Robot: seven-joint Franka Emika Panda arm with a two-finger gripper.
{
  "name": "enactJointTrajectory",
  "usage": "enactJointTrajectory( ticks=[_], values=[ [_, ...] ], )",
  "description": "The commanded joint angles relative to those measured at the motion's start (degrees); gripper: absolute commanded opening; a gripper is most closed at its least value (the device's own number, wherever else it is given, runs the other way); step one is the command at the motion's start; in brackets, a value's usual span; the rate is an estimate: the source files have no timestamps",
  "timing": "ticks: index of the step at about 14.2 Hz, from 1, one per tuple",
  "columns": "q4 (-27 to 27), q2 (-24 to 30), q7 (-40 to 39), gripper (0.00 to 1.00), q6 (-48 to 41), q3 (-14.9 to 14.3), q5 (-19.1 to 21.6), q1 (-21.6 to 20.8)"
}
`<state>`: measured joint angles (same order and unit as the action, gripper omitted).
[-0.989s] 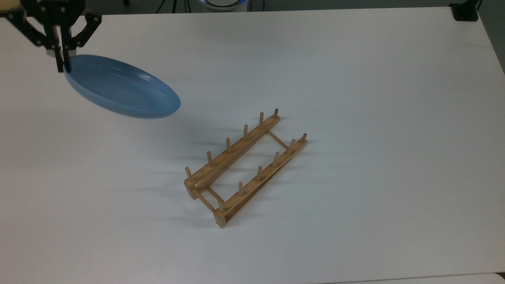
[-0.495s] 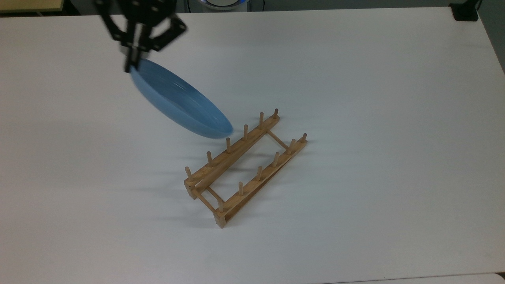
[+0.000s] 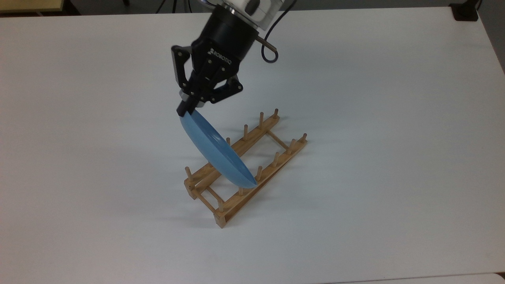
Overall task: Place plate in plate rack
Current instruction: 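Carry the upright plate over the wooden rack between the pegs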
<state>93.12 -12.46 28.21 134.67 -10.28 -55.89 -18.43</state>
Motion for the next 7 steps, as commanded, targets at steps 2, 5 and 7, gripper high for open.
enactJointTrajectory(
  ticks=[2, 5, 7],
  values=[
    [-0.2, -2.1, 1.8, 0.00, 1.1, 1.4, -3.0, -1.2],
    [-0.2, -3.9, 4.4, 0.00, 1.1, 1.5, -8.3, -1.2],
    [-0.2, -4.3, 5.5, 0.00, 1.2, 1.5, -10.0, -0.9]
  ],
)
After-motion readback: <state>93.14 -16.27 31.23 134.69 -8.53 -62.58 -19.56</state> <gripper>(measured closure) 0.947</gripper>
